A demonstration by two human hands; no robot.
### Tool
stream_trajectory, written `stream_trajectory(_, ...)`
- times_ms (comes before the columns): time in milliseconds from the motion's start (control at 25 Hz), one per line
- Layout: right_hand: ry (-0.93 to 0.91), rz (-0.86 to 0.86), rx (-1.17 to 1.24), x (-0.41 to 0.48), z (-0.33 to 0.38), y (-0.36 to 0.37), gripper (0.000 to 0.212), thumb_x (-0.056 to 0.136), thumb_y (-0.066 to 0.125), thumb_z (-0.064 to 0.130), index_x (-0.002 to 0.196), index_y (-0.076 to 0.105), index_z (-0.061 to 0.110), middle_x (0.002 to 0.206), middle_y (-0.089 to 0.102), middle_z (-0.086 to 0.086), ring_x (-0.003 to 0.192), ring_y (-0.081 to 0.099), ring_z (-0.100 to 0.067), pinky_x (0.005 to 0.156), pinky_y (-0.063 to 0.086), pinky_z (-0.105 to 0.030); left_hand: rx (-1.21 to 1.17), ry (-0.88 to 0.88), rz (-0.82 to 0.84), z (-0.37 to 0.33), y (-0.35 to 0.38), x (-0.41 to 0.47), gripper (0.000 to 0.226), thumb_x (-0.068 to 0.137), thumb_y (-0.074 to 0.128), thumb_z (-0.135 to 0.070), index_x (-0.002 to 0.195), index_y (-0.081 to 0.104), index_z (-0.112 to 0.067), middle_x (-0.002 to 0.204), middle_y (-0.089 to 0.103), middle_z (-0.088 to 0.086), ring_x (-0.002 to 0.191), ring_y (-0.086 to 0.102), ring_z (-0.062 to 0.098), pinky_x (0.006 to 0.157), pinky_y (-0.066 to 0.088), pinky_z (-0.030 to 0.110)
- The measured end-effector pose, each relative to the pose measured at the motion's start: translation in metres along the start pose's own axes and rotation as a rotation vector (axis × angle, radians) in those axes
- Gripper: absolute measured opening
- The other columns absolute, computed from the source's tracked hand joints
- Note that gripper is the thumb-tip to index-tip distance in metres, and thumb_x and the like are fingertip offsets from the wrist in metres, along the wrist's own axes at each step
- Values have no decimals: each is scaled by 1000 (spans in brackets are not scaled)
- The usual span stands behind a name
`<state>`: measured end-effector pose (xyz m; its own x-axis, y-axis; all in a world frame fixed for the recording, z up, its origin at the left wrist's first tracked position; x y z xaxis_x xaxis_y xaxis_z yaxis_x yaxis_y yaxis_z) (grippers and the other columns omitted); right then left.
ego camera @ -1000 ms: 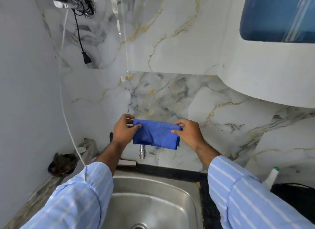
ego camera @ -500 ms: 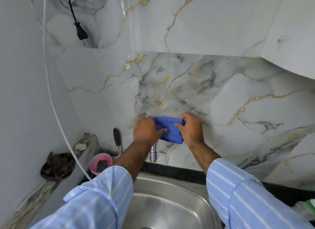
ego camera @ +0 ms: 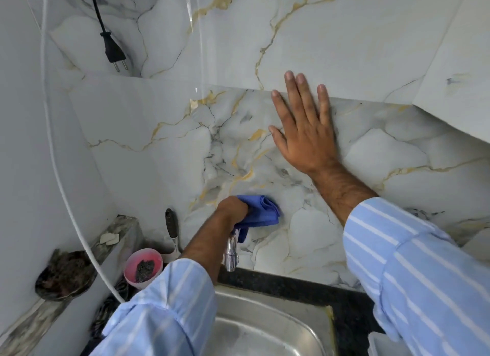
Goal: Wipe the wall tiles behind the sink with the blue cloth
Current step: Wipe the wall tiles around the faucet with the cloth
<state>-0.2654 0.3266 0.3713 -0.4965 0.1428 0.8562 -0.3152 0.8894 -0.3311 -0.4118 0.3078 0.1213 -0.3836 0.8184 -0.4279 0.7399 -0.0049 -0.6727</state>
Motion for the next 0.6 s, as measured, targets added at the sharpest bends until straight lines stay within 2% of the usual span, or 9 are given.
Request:
stream_trajectory(80, -24, -36, -50, -4, -1, 9, 66, 113, 37, 48, 168, 28, 14, 173, 24, -18, 161, 27, -36, 130, 20, -62, -506, -3, 145, 13, 6, -5, 40, 96, 59, -25, 120, 61, 8, 105, 64, 23, 93, 61, 33, 78, 47, 40)
stream_trajectory(160, -16, -62, -26, -5, 0, 13, 67, 112, 36, 49, 169, 24, 15, 174, 22, -17, 162, 25, -35, 131, 15, -61, -605, 10, 139, 19, 5, -5, 31, 92, 63, -27, 108, 65, 0, 95, 66, 19, 82, 61, 30, 70, 47, 36)
stream_trajectory(240, -7, -68, -18, -5, 0, 14, 67, 112, 36, 49, 169, 24, 15, 174, 22, -17, 162, 25, -35, 131, 12, -59, -96, 24, -78, 14, 1, -1, 28, 91, 59, -29, 105, 66, -6, 92, 68, 15, 77, 62, 27, 67, 47, 32)
stream_trajectory(320, -14, -79, -12, -5, -1, 14, 67, 112, 37, 49, 168, 25, 16, 173, 23, -17, 162, 27, -34, 131, 11, -59, 293, -28, -208, 2, 5, -6, 27, 86, 61, -28, 108, 61, -11, 100, 69, 7, 89, 66, 25, 71, 46, 30)
stream_trajectory(400, -21, -88, -10, -6, 0, 12, 66, 112, 37, 48, 168, 27, 16, 173, 24, -17, 161, 28, -34, 132, 10, -58, 379, -136, -5, -3, 28, -2, 32, 84, 63, -29, 105, 54, -7, 109, 65, 8, 101, 65, 29, 83, 50, 35)
stream_trajectory(440, -18, -94, -7, -7, -1, 12, 65, 112, 38, 48, 168, 28, 16, 173, 25, -16, 161, 28, -34, 132, 9, -58, 371, -213, 144, -2, 36, -3, 34, 82, 63, -34, 99, 53, -5, 107, 63, 9, 97, 64, 31, 82, 52, 39)
stream_trajectory(480, -16, -101, -2, -7, -1, 11, 65, 112, 38, 48, 168, 28, 16, 173, 25, -16, 161, 28, -34, 132, 9, -57, 365, -282, 218, -1, 37, -3, 36, 79, 66, -40, 91, 53, -9, 99, 61, 9, 86, 63, 31, 72, 53, 39)
stream_trajectory(560, -17, -103, 8, -6, -2, 11, 65, 112, 38, 49, 168, 29, 16, 173, 26, -16, 161, 28, -33, 132, 9, -57, 396, -304, 202, -5, 36, -6, 35, 72, 72, -44, 84, 54, -16, 85, 58, 6, 69, 59, 27, 54, 48, 34)
stream_trajectory(600, -21, -105, 11, -5, -2, 10, 65, 112, 38, 49, 168, 29, 16, 173, 26, -16, 161, 28, -33, 132, 9, -57, 415, -261, 143, -10, 34, -9, 31, 71, 72, -40, 88, 58, -17, 85, 59, 4, 70, 60, 25, 56, 47, 32)
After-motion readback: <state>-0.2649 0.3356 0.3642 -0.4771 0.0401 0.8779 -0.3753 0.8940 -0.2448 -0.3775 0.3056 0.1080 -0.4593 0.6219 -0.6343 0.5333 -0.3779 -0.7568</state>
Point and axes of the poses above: each hand's wrist, its own x-axis towards the middle knuckle, its own y-axis out of the palm, z = x × y, the point moved 10 cm from there along x, towards the middle knuckle
